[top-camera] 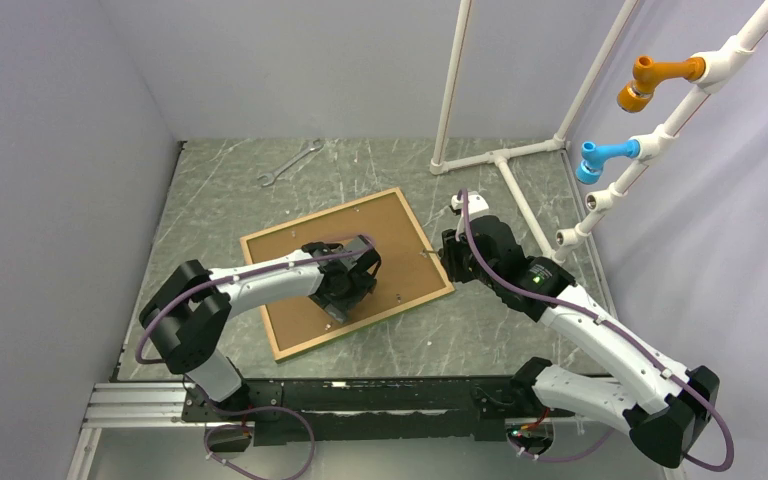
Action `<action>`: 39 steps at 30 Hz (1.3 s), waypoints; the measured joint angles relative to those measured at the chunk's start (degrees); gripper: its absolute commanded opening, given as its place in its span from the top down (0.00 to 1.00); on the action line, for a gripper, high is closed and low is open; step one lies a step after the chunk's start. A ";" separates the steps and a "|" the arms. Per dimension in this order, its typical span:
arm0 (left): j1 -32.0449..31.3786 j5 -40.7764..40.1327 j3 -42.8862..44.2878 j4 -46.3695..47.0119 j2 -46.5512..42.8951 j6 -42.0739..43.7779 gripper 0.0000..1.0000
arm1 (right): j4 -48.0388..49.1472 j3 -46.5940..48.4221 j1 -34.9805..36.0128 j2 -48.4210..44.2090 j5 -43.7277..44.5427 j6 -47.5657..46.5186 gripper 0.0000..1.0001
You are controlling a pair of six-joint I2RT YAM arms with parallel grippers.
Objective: Take the photo out of the frame
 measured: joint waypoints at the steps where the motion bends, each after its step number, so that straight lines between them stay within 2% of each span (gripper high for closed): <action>1: -0.02 -1.99 0.48 -1.88 -0.13 0.37 0.23 | -0.02 0.00 0.00 -0.04 -0.07 0.00 1.00; 4: -0.55 -8.17 0.96 -8.20 -1.60 -1.22 0.10 | 0.00 -0.09 0.00 -0.26 -0.17 0.02 1.00; 6: -1.49 -12.74 0.92 -10.12 -3.82 1.88 0.09 | 0.00 -0.13 0.00 -0.26 -0.15 0.11 1.00; 8: -2.49 -16.28 0.04 -7.93 -7.91 10.03 0.09 | -0.02 -0.15 0.00 -0.09 -0.02 0.50 1.00; 11: -2.78 -16.74 -3.58 -0.35 -15.69 24.44 0.10 | -0.04 -0.15 -0.09 0.96 0.72 1.38 1.00; 14: -2.21 -14.43 -9.81 7.98 -25.05 36.30 0.08 | -0.31 -0.13 -0.76 2.97 1.57 2.71 1.00; 17: -0.31 -9.44 -15.65 13.86 -32.76 44.57 0.01 | -0.57 -0.15 -3.23 4.22 2.12 5.07 1.00; 20: 4.28 0.70 -18.71 19.04 -35.15 52.35 0.01 | 1.53 -1.40 -10.16 3.76 -0.13 7.80 1.00; 25: 8.11 17.51 -15.15 22.21 -26.10 65.00 0.12 | 8.13 -8.83 -24.04 0.50 -10.05 13.33 1.00; 29: 6.91 24.63 -12.28 25.18 -18.38 73.68 0.16 | 11.45 -13.16 -31.69 -0.50 -19.02 17.20 1.00; 33: 1.86 24.24 -5.79 23.67 -10.03 81.72 0.26 | 12.59 -13.77 -36.48 -0.37 -25.59 18.58 1.00; 39: -6.60 18.10 5.35 19.04 1.40 96.06 0.37 | 11.80 -13.75 -36.76 -2.71 -28.89 17.09 1.00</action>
